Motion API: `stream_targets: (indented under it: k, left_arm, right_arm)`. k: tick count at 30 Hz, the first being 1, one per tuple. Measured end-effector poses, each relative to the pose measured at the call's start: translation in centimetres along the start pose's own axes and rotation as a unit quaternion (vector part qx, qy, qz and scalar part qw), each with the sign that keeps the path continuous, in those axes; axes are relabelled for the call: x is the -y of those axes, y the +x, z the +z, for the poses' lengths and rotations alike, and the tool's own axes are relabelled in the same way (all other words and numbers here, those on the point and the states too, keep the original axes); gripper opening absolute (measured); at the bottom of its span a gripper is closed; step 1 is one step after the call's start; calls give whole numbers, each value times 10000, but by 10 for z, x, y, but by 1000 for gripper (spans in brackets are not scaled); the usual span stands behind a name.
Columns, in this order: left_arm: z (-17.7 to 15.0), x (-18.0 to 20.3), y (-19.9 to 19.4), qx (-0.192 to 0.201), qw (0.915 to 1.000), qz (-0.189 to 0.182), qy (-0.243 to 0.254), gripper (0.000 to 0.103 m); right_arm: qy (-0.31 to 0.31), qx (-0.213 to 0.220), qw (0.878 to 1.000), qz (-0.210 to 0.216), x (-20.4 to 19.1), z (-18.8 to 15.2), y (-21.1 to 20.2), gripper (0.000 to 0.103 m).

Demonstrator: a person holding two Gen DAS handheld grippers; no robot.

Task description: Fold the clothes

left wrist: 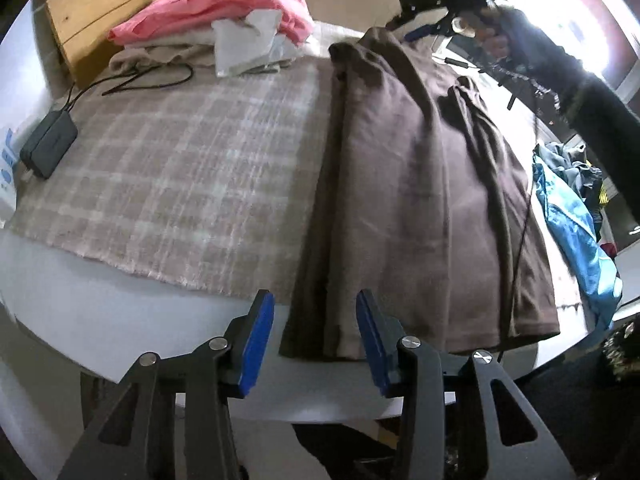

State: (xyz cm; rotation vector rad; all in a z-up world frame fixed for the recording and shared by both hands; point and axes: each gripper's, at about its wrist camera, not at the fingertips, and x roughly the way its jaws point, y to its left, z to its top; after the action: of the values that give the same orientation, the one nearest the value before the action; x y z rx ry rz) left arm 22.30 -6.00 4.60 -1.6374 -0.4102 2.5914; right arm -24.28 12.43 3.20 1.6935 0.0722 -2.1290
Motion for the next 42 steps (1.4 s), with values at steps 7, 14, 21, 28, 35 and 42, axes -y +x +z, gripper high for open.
stream_targets:
  k: [7, 14, 21, 28, 35, 42]
  left_arm:
    - [3, 15, 29, -378, 9976, 162, 556, 40]
    - [4, -2, 15, -233, 9994, 218, 152, 42]
    - [0, -10, 13, -297, 9996, 12, 8, 46]
    - [-3, -7, 21, -287, 9995, -10, 153, 42]
    - [-2, 2, 7, 6, 9995, 19, 303, 10]
    - [-6, 61, -25, 303, 9945, -293, 955, 9]
  right_arm:
    - [305, -217, 9993, 70, -10, 7, 51, 36]
    - [-213, 40, 9996, 207, -44, 5, 4, 36]
    - [-1552, -637, 9824, -822, -147, -16, 42, 44]
    - [-2170, -615, 9636, -1437, -174, -33, 68, 42]
    - [-1742, -178, 9816, -765, -141, -44, 27, 10]
    - [-776, 504, 9957, 66, -78, -57, -31, 10]
